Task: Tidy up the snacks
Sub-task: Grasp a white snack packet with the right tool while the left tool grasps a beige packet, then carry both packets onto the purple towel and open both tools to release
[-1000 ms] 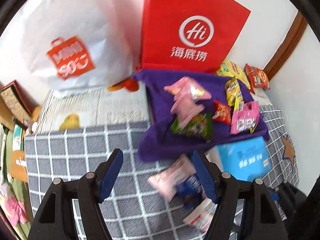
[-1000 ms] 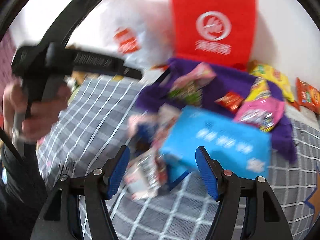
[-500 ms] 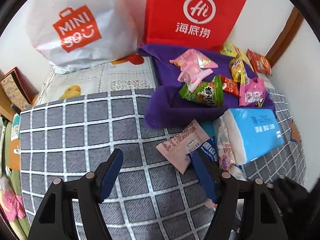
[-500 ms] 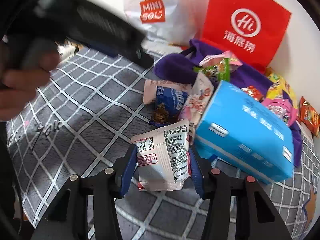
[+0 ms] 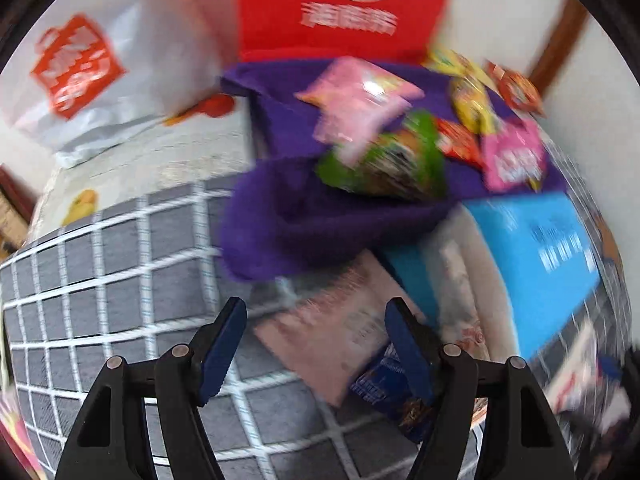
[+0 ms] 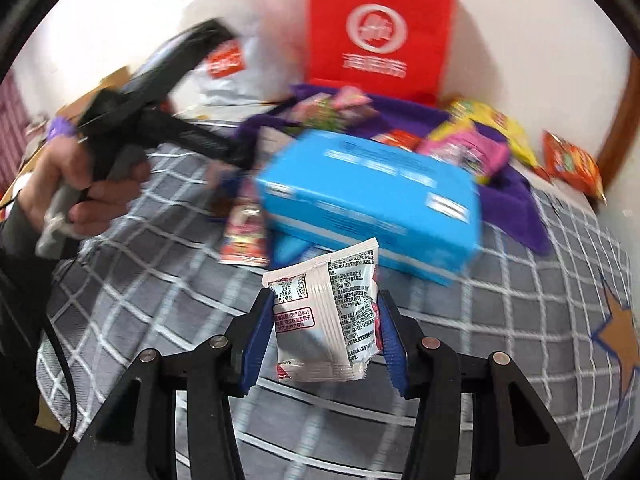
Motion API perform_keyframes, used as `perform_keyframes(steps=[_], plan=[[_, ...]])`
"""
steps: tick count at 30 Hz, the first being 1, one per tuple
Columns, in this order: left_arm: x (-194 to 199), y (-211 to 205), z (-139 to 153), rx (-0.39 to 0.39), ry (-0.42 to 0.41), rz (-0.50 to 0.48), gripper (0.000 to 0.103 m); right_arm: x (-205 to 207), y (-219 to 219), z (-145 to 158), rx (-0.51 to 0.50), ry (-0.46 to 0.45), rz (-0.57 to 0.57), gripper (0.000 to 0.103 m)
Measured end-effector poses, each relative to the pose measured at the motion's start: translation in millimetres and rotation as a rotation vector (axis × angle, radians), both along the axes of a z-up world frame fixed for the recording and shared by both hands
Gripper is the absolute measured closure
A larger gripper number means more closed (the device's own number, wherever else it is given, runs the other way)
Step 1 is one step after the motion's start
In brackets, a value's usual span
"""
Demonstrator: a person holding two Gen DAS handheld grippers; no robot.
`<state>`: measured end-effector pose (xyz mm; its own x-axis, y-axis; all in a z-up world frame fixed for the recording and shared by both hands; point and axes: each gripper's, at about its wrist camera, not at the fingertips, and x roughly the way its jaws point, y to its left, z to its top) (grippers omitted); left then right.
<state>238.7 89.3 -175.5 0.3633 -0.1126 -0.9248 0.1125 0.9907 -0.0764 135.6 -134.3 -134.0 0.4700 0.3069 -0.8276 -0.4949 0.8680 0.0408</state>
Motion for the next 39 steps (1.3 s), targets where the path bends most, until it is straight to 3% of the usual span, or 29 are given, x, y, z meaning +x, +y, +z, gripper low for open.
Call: perform_keyframes(steps=[4,6,7,8,11,15,21,28,39], plan=[[-9,-16,-10,0.067,-0.005,-0.048,0.031,10,-30,-11,0.023,0.034,-0.089,0.053],[-12,-16,-10,0.058,-0.020,-0.038,0.034,15,-39,-17,0.044,0.052,-0.115,0.053],[-13,-16,-9,0.052,-0.025,-0.038,0.046,16,-42,-19,0.051,0.058,-0.125,0.053],[-15,-16,-8,0.055,-0.033,-0.039,0.068,16,-43,-22,0.057,0.061,-0.128,0.053],[-24,-13,0,0.051,-0.037,-0.041,0.074,17,-43,-23,0.063,0.052,-0.128,0.053],[-34,4,11,0.039,-0.045,0.014,0.074,16,-42,-16,0.071,0.041,-0.121,0.055],[-62,19,37,-0.042,-0.086,0.065,0.074,6,-45,10,0.083,-0.007,-0.118,0.055],[-78,7,66,-0.127,-0.129,0.051,0.074,16,-49,37,0.092,-0.029,-0.159,0.055],[-66,-20,102,-0.168,-0.182,0.000,0.074,44,-53,77,0.113,-0.105,-0.201,0.055]])
